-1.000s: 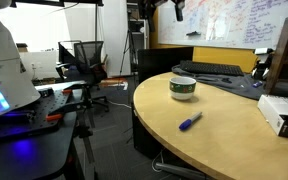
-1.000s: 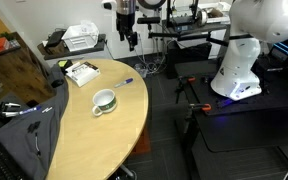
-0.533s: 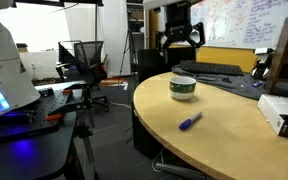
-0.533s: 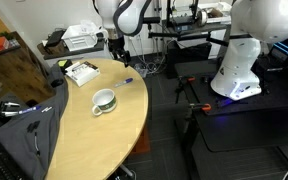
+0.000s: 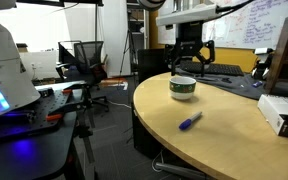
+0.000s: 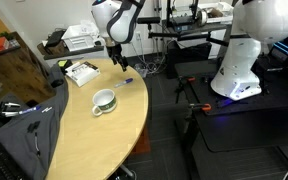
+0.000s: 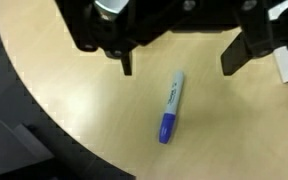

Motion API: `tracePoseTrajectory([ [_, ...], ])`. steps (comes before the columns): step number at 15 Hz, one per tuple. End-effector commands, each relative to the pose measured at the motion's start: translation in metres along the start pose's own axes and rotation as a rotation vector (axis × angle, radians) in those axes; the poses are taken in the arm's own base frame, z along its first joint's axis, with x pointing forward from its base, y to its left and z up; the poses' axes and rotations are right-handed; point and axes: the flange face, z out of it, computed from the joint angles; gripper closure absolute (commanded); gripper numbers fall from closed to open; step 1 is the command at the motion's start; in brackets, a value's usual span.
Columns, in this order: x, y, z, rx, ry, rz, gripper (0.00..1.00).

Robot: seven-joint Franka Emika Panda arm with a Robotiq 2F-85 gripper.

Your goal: Pick up the white marker and put it in the green cup

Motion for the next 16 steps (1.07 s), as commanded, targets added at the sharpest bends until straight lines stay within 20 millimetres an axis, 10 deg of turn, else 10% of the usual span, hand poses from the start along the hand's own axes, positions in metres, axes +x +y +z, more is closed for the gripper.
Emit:
tracePoseTrajectory([
  [1, 0.000, 0.000, -0.001, 0.001, -0.001, 0.000, 0.00],
  [6, 0.000, 0.003, 0.012, 0.047, 0.021, 0.011, 0.00],
  [16, -0.001, 0.045, 0.102, 0.141, 0.074, 0.016, 0.00],
])
